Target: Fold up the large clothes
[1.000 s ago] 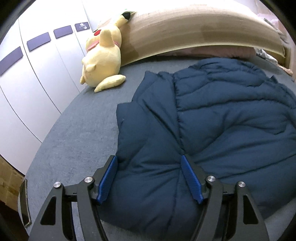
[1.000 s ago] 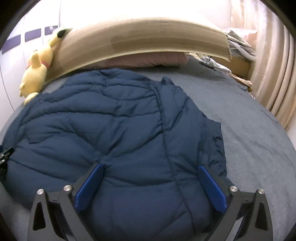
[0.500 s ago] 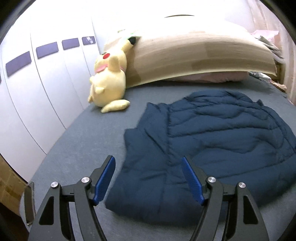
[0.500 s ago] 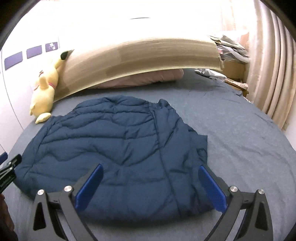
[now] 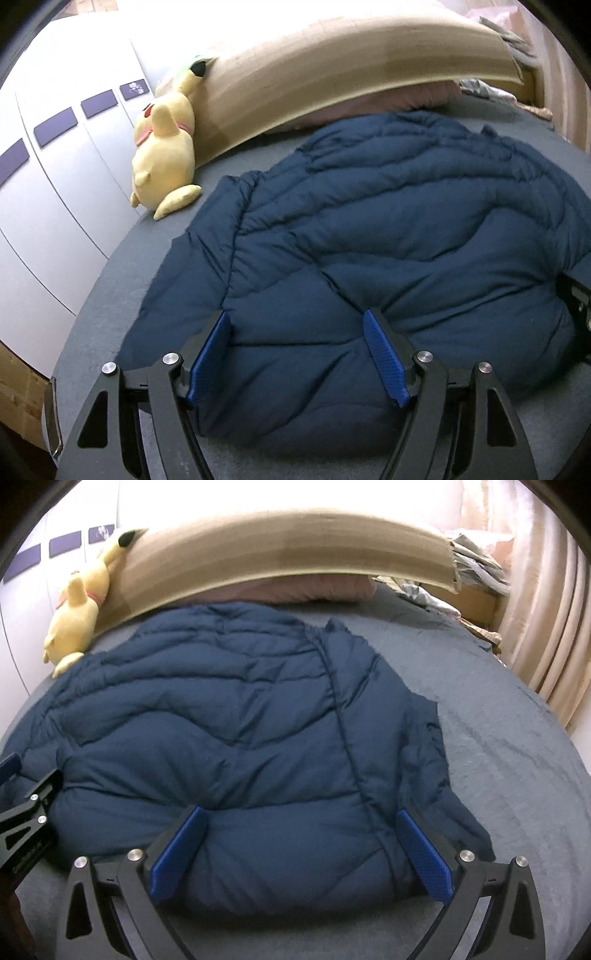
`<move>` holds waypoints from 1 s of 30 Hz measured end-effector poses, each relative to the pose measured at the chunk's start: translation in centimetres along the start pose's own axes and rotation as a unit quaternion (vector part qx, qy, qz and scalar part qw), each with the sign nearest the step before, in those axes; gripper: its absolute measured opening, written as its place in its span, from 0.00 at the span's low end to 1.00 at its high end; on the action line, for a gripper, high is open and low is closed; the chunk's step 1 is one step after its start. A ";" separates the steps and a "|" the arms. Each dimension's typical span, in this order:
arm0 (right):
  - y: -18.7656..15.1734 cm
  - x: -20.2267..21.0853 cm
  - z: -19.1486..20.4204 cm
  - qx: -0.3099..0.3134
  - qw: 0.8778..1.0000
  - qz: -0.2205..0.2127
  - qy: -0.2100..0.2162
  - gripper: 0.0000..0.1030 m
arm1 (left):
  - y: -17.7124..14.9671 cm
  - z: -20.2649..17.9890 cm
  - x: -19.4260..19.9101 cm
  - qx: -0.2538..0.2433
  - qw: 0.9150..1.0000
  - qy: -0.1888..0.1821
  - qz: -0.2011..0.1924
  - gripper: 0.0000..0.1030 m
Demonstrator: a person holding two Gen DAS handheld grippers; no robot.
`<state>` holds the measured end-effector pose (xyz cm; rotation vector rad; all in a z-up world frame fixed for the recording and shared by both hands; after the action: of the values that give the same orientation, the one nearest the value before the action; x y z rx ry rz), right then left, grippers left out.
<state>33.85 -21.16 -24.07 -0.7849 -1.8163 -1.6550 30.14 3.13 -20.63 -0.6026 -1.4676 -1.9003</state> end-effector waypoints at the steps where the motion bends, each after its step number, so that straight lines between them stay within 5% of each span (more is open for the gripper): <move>1: 0.0 -0.3 0.0 0.001 1.000 0.002 -0.002 1.00 | -0.2 -0.1 -0.3 -0.004 1.000 0.000 0.003 0.74; 6: -0.1 -1.2 0.0 0.000 1.000 0.011 -0.001 1.00 | -0.3 0.1 -0.9 0.003 1.000 -0.013 0.012 0.75; 10: 0.6 0.0 -0.9 -0.021 0.999 0.019 0.016 1.00 | 0.2 2.8 0.9 0.048 0.997 -0.067 0.014 0.74; 14: 1.3 3.1 -3.1 -0.049 0.998 -0.017 0.020 1.00 | 0.1 9.0 3.3 0.128 0.991 -0.043 -0.018 0.74; 18: -0.2 1.9 -5.4 -0.065 0.998 0.003 -0.007 1.00 | -2.8 14.4 1.1 0.173 0.984 0.019 0.032 0.74; 22: -1.0 0.3 -5.9 -0.065 0.997 0.031 -0.011 1.00 | -5.8 15.2 -2.0 0.179 0.979 0.014 0.099 0.75; 28: 0.3 2.0 -6.8 -0.079 0.997 0.006 -0.006 1.00 | -5.1 16.6 0.6 0.213 0.975 0.007 0.058 0.75; 30: -0.4 1.0 -7.6 -0.084 0.996 0.026 -0.013 1.00 | -5.8 17.1 0.2 0.212 0.975 0.024 0.067 0.75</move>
<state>33.03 -28.70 -22.96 -0.9212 -1.6740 -1.7889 25.18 20.43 -19.77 -0.4368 -1.6870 -1.4273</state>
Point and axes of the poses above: each gripper's, at about its wrist camera, not at the fingertips, and x roughly against the way its jaws point, z to its left, y to its top, the point moved 8 cm from there along -x, roughly the way its jaws point, and after that the axes turned 2 degrees about -y, right-handed, at the moved point
